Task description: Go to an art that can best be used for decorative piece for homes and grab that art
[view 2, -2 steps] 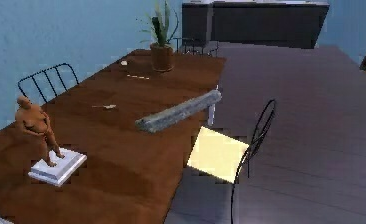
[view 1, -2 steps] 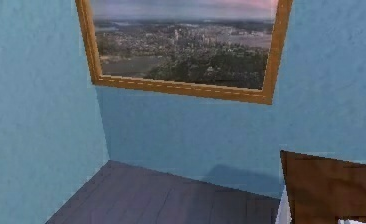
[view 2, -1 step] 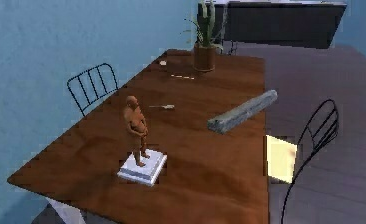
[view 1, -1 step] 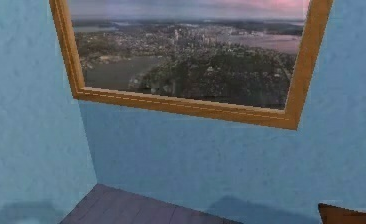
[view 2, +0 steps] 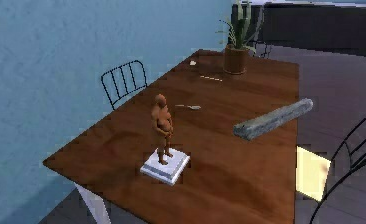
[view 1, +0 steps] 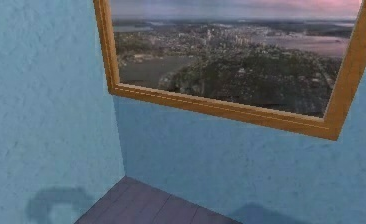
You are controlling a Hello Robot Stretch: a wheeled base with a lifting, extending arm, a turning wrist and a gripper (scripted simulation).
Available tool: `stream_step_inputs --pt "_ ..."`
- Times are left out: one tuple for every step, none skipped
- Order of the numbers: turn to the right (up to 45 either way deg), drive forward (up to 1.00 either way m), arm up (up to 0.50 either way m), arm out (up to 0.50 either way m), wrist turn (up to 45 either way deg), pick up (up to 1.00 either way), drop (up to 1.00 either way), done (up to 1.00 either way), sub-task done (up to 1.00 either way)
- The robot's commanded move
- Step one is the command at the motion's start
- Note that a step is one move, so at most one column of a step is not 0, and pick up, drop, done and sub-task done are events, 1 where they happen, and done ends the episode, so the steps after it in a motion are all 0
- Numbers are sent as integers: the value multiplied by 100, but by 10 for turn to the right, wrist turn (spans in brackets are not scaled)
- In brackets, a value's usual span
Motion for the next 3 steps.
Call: stream_step_inputs --pt "0 0 50 0 0 0 0 0 0" --pt "0 0 36 0 0 0 0 0 0" --pt "0 0 0 18 0 0 0 0 0"
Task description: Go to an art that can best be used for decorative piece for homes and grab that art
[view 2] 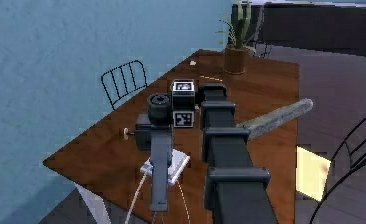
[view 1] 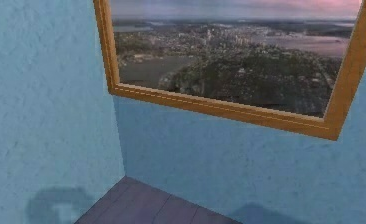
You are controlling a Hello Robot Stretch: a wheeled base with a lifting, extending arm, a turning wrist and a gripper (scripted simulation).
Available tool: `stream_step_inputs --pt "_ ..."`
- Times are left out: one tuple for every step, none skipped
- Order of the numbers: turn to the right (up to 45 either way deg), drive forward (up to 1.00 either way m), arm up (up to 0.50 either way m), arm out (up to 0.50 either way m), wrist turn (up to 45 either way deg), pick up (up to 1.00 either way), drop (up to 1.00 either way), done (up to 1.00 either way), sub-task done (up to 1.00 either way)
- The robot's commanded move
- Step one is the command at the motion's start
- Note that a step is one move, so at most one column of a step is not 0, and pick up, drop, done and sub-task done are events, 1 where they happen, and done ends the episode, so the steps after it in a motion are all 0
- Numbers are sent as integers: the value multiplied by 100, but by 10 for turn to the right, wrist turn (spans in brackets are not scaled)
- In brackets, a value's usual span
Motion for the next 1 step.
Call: stream_step_inputs --pt "0 0 0 0 450 0 0 0 0"
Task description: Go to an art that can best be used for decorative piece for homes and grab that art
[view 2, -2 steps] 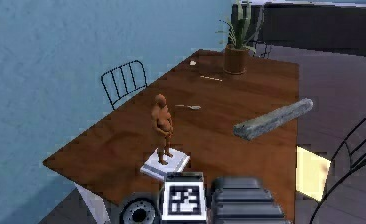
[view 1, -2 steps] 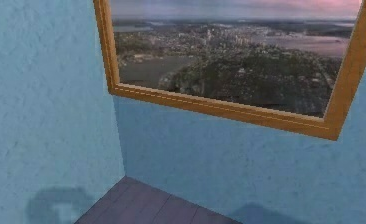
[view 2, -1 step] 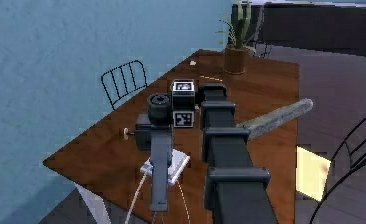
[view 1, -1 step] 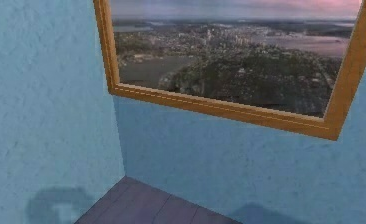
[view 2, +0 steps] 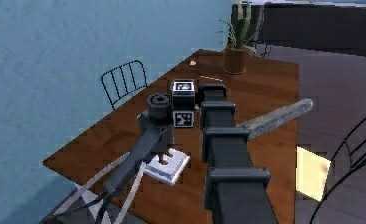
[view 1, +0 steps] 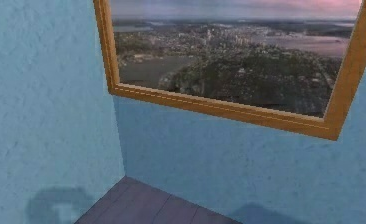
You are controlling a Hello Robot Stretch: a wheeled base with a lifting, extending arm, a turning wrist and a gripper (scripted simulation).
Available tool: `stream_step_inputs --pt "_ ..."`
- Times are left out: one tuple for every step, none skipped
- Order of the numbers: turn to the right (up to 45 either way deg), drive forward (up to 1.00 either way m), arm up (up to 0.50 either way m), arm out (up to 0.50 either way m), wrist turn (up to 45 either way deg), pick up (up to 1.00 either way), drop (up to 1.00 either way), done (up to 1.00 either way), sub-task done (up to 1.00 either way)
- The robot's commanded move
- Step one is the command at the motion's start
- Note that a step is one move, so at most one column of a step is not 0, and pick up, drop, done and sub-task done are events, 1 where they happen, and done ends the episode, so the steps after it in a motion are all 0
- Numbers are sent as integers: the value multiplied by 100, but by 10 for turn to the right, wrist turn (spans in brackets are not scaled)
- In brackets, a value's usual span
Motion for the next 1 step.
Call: stream_step_inputs --pt "0 0 0 0 450 0 0 0 0"
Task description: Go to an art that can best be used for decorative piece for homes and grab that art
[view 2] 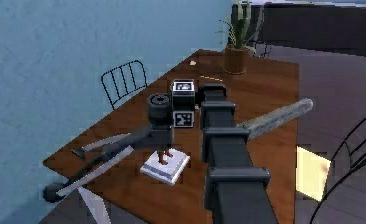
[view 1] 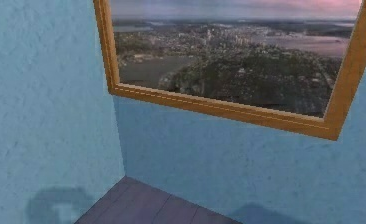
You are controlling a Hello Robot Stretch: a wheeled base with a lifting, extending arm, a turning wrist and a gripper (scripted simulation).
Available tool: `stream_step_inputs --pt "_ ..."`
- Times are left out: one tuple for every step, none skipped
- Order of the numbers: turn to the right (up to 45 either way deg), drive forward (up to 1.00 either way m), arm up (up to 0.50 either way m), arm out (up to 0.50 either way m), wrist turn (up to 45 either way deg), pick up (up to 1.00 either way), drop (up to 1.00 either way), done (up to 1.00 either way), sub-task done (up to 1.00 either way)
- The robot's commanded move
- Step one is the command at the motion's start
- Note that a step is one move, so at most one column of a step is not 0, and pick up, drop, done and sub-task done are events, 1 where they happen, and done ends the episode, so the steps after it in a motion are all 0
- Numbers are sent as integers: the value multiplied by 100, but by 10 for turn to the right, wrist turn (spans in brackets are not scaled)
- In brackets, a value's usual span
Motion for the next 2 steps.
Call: stream_step_inputs --pt "0 0 0 0 450 0 0 0 0" --pt "0 0 0 0 420 0 0 0 0"
